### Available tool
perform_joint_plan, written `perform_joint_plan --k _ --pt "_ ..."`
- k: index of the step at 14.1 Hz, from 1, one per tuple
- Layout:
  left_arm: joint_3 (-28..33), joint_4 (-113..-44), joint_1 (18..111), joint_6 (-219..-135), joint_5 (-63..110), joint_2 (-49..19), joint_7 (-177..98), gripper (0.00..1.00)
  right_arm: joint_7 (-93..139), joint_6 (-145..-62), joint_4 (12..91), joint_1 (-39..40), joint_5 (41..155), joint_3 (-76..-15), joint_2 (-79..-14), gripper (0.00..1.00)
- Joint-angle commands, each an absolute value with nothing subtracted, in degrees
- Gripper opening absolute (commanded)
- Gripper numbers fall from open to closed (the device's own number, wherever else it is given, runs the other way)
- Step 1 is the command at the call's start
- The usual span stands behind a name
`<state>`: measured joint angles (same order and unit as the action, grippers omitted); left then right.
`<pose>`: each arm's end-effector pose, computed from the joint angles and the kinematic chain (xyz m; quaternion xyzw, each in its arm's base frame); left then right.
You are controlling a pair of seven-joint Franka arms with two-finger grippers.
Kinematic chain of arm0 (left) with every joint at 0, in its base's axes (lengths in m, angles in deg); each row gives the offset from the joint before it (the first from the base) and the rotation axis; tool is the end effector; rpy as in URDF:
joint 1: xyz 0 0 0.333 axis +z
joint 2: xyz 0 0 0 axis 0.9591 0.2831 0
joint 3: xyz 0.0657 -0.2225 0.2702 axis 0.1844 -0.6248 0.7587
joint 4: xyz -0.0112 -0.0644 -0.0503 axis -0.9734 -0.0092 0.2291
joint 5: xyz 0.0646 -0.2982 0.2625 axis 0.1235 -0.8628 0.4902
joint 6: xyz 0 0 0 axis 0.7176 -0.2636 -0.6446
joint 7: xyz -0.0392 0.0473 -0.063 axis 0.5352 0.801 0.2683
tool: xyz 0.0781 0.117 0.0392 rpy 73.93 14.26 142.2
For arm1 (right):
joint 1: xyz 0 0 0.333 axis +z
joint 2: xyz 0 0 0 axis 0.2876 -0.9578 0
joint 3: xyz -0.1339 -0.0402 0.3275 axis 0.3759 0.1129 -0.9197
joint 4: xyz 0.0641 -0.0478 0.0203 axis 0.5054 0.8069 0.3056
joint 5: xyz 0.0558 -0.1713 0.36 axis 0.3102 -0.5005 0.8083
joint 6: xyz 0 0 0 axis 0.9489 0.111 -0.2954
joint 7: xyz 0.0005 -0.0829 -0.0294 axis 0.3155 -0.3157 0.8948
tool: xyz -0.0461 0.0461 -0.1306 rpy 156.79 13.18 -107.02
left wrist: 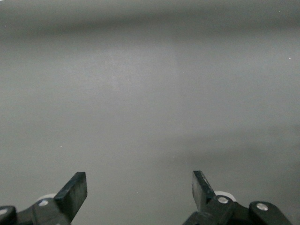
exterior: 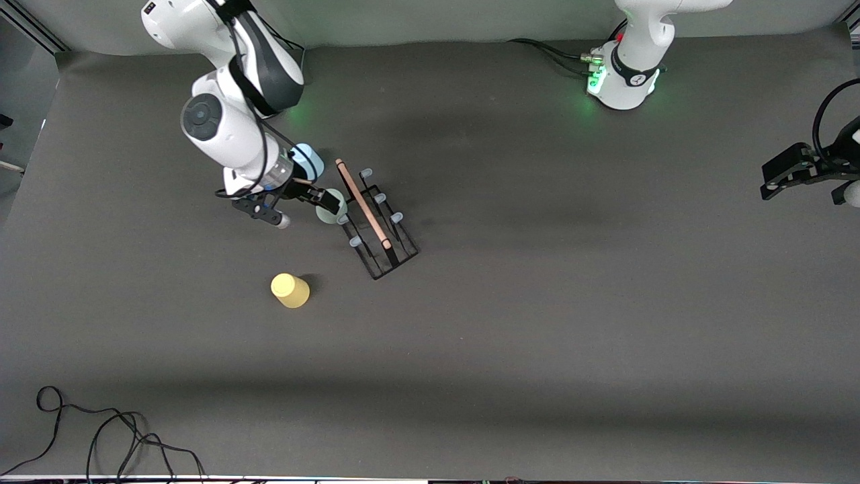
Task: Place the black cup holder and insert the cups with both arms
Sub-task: 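Lift the green cup and place it onto a holder peg, then release the green cup and move the right gripper to the yellow cup, then grasp the yellow cup and place it onto a holder peg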
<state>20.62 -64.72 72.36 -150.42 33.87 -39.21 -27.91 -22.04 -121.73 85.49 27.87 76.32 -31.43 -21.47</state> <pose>0.5759 -0.0081 0.6477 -0.9980 0.0559 -0.0246 0.0131 0.4672 0.2293 0.3553 -0.9709 0.2159 0.0355 0.0972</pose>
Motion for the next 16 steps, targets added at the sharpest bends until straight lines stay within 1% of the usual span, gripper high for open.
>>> perform_joint_plan --k 1,3,6,9,11,15,16 --pt "20.5 -63.94 71.89 -150.25 34.92 -39.16 -27.21 1.0 -10.32 -118.54 80.12 27.58 74.66 -24.53 -23.89 1.0" --pt "19.98 -63.33 71.88 -150.16 35.01 -39.25 -27.21 1.0 -2.49 -117.93 74.51 27.49 74.74 -20.74 -30.19 1.0" --pt "19.8 -63.32 71.89 -150.25 35.01 -39.25 -27.21 1.0 1.93 -115.38 64.66 25.14 76.76 -19.49 -40.66 1.0" --pt "19.8 -63.24 71.89 -150.34 35.01 -39.07 -27.21 1.0 6.58 -112.49 56.31 23.36 86.67 -19.58 -49.71 1.0" --pt "19.8 -63.24 71.89 -150.51 34.92 -39.07 -27.29 1.0 8.61 -112.91 54.88 22.67 88.63 -19.58 -53.68 1.0" --pt "19.27 -63.24 71.8 -150.43 34.83 -39.34 -27.73 1.0 10.28 -113.36 55.93 22.83 88.81 -20.02 -57.38 1.0" --pt "18.92 -63.32 71.8 -150.34 34.83 -39.34 -28.08 1.0 11.77 -113.36 56.98 22.84 89.16 -20.02 -57.48 1.0"
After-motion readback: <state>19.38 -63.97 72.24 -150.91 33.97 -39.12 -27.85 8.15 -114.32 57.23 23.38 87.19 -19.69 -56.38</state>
